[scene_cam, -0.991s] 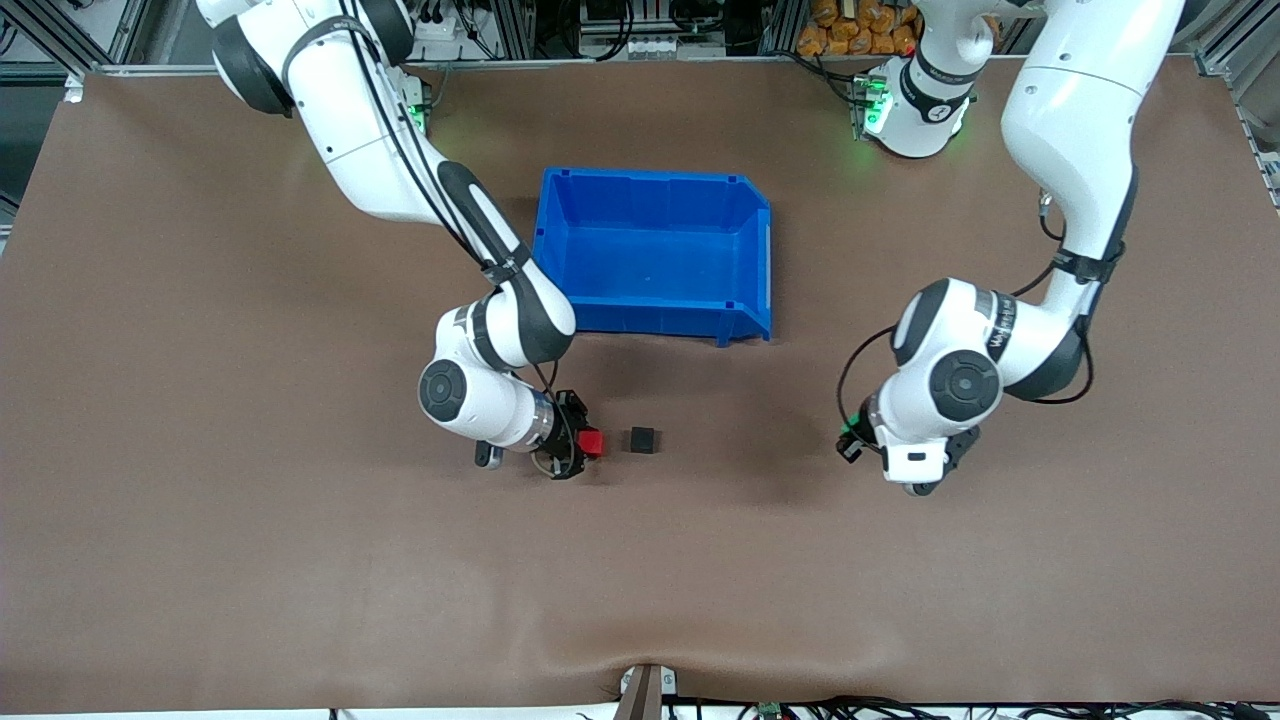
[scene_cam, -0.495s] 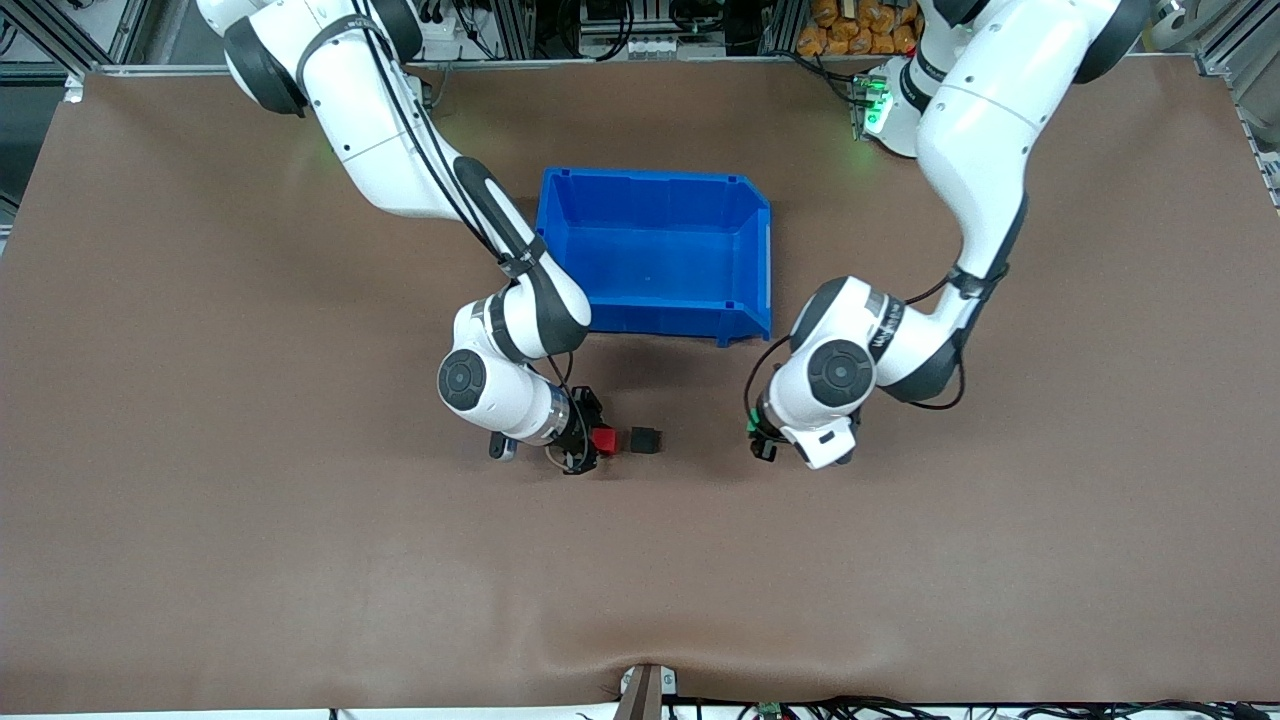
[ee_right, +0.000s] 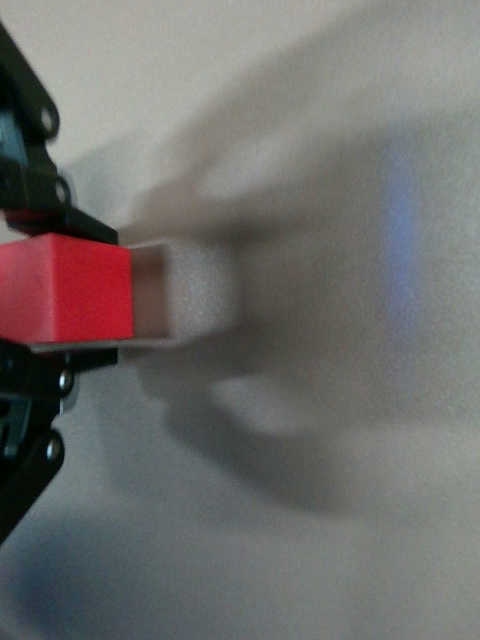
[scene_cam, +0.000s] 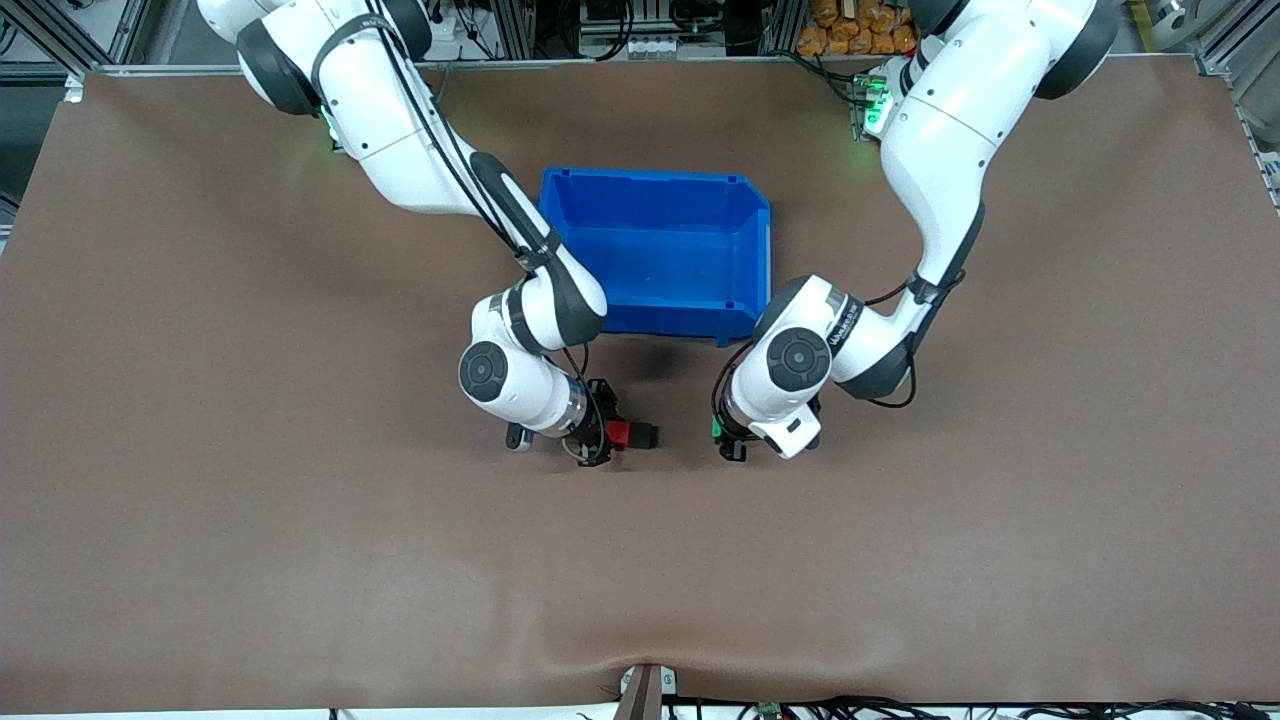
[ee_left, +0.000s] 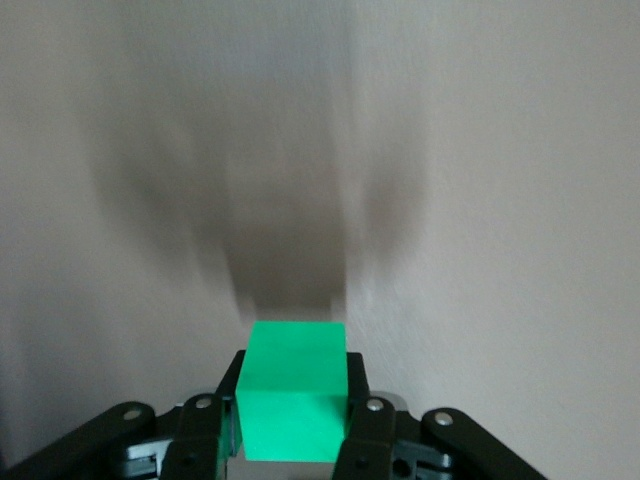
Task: Attach green and red cubes to black cube
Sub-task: 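Press the red cube against the black cube and open the right gripper, then withdraw the right gripper while the left gripper holds the green cube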
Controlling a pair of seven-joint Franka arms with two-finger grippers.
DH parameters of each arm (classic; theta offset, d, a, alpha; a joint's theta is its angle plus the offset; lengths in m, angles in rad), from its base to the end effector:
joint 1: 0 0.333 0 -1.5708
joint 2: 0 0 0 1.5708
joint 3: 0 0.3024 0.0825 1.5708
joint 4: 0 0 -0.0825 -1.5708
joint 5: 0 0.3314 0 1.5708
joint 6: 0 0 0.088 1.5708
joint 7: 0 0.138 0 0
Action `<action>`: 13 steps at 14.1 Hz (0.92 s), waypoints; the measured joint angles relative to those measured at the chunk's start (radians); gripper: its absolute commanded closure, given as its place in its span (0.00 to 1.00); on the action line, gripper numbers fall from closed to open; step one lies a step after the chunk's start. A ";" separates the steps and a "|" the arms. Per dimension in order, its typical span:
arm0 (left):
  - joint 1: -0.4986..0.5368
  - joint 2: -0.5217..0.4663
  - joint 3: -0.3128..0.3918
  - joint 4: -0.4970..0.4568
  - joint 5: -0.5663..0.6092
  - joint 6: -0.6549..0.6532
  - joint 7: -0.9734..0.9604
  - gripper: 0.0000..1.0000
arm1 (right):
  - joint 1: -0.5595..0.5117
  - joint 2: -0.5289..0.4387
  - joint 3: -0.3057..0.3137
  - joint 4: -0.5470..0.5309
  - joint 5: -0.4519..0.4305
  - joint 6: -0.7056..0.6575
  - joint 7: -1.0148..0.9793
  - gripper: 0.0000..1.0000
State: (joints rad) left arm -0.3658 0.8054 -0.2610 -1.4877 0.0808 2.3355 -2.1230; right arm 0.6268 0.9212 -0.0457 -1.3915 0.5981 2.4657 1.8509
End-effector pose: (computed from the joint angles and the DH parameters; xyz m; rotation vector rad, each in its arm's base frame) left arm 0.5646 -0.3699 0.2051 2.2010 2.1040 -0.1656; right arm 0.5766 0.3985 0.1665 -1.8829 2.1248 0.4258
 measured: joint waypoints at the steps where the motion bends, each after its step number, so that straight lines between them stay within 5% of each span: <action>1: -0.007 0.001 0.000 0.000 0.000 0.010 -0.015 1.00 | 0.000 0.001 -0.001 0.002 0.000 0.000 0.002 0.00; 7: -0.017 0.018 -0.001 0.054 -0.024 0.076 -0.027 1.00 | -0.041 -0.029 -0.046 0.054 -0.089 -0.013 -0.047 0.00; 13: -0.059 0.087 -0.001 0.075 -0.030 0.173 -0.010 1.00 | -0.307 -0.248 -0.064 0.082 -0.155 -0.548 -0.492 0.00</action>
State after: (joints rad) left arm -0.4245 0.8921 -0.2620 -1.4124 0.0508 2.5084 -2.1331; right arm 0.3195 0.6731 -0.1098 -1.3099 0.4431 1.9181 1.3591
